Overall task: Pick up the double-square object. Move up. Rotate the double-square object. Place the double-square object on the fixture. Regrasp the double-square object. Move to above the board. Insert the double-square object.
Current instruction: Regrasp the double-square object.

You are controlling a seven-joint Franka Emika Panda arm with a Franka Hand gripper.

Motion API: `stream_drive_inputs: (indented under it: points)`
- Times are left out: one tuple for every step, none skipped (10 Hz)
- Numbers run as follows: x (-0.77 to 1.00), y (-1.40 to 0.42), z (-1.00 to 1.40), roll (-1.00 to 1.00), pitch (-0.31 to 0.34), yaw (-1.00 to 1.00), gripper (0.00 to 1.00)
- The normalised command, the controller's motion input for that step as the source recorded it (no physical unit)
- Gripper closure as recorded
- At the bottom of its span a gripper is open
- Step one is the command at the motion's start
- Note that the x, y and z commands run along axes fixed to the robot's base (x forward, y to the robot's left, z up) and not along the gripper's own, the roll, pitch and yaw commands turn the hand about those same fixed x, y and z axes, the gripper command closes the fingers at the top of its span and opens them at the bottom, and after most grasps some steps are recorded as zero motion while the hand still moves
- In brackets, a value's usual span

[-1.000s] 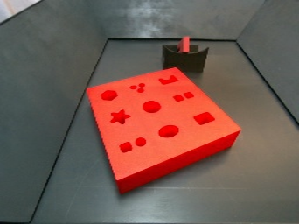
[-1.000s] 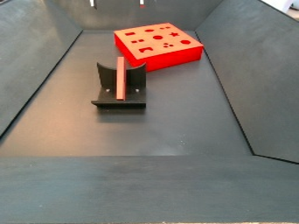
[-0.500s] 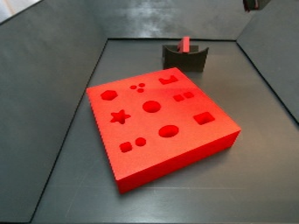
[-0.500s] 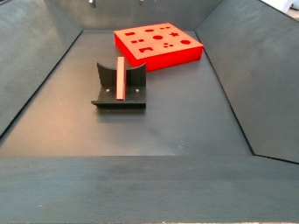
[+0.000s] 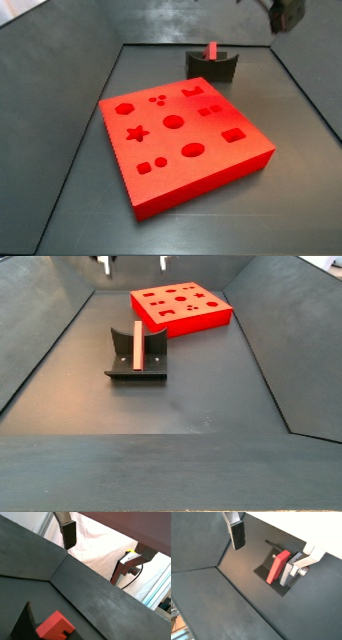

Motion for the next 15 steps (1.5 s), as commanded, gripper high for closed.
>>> stream_drive_inputs:
  points:
    - [0.06, 0.06, -1.0, 0.15, 0.043, 0.16, 0.0]
    - [0.07, 0.05, -1.0, 0.13, 0.017, 0.15, 0.0]
    - [0.08, 0.05, -1.0, 0.11, -0.001, 0.14, 0.0]
    - [0.09, 0.04, -1.0, 0.1, -0.034, 0.12, 0.0]
    - [0.1, 0.04, -1.0, 0.09, -0.063, 0.1, 0.0]
    - [0.11, 0.03, -1.0, 0.08, -0.074, 0.08, 0.0]
    - [0.12, 0.03, -1.0, 0.07, -0.084, 0.06, 0.0]
    - [0.12, 0.02, -0.97, 0.07, -0.086, 0.04, 0.0]
    - [0.1, 0.01, -0.77, 0.08, -0.08, 0.01, 0.0]
    - [0.09, 0.01, -0.63, 0.08, -0.067, 0.0, 0.0]
    - [0.08, 0.01, -0.45, 0.07, -0.049, -0.02, 0.0]
    - [0.08, 0.01, -0.36, 0.07, -0.042, -0.02, 0.0]
    - [0.05, 0.0, -0.21, 0.05, -0.015, -0.01, 0.0]
    - [0.02, 0.0, -0.17, 0.06, -0.013, -0.02, 0.0]
    - [0.01, 0.0, -0.17, 0.06, -0.015, -0.02, 0.0]
